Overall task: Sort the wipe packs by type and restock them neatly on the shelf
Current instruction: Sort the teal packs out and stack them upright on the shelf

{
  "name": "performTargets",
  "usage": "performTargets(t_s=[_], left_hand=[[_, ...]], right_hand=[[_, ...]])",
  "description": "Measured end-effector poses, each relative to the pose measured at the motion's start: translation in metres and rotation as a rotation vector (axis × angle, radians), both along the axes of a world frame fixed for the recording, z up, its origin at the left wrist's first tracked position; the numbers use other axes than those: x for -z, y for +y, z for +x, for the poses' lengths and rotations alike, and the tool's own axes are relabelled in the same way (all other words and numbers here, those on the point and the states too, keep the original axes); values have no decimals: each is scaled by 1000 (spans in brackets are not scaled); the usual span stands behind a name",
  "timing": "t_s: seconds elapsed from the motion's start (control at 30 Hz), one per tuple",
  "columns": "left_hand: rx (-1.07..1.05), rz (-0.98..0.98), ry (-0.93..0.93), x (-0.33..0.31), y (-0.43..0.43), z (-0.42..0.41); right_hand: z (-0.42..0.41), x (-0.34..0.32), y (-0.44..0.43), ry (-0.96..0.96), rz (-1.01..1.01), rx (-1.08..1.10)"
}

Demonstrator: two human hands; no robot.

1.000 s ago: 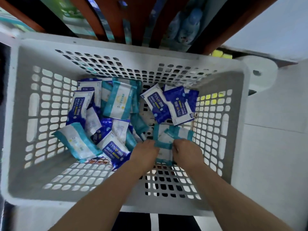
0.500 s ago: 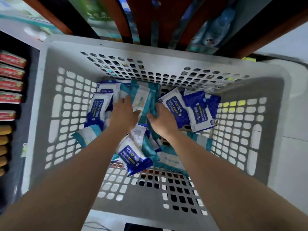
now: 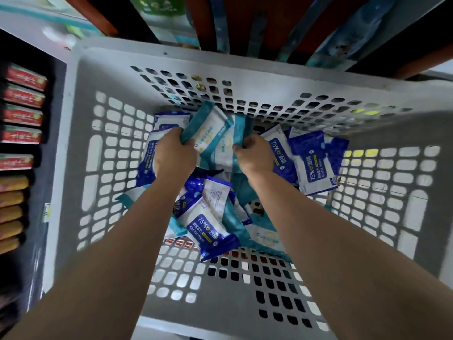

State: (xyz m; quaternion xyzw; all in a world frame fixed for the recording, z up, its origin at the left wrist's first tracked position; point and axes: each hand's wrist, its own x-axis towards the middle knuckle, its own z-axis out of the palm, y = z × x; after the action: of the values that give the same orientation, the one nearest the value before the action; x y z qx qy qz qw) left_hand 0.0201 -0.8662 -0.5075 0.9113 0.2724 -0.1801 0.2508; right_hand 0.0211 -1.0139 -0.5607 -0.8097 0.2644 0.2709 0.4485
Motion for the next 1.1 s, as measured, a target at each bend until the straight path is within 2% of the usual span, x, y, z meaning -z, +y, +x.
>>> performTargets(t_s=[0.1, 0.2, 0.27, 0.33, 0.47, 0.53, 0.6, 0.67, 0.7, 0.77, 0.9, 1.1], left_hand=[[-48, -113, -83, -11, -11, -7], [-27, -284, -130, -19, -27, -26], [80, -387, -55, -22, -42, -46], [201, -454, 75, -22, -58, -67], [504, -410, 403, -12, -93, -105], [730, -360, 545, -9, -108, -120], [970, -231, 595, -5, -117, -129], [1097, -106, 499, -8, -121, -129], [1095, -80, 414, -11, -119, -126], [998, -8, 248, -18, -105, -116], [784, 330, 163, -22, -43, -93], [982, 399, 216, -16, -8, -97]], right_hand=[[-6, -14, -14, -68, 35, 114], [-24, -34, -50, -83, 32, 73], [-41, -46, -80, 13, 45, 57], [-58, -57, -112, 157, -10, -52], [-87, -65, -151, 526, -277, -602], [-98, -60, -148, 591, -412, -753], [-106, -57, -135, 505, -545, -822], [-109, -56, -121, 287, -643, -844], [-109, -56, -112, 163, -630, -808], [-106, -59, -91, 6, -456, -665], [-97, -60, -43, 21, -75, -496], [-80, -48, 7, 35, 122, -357]])
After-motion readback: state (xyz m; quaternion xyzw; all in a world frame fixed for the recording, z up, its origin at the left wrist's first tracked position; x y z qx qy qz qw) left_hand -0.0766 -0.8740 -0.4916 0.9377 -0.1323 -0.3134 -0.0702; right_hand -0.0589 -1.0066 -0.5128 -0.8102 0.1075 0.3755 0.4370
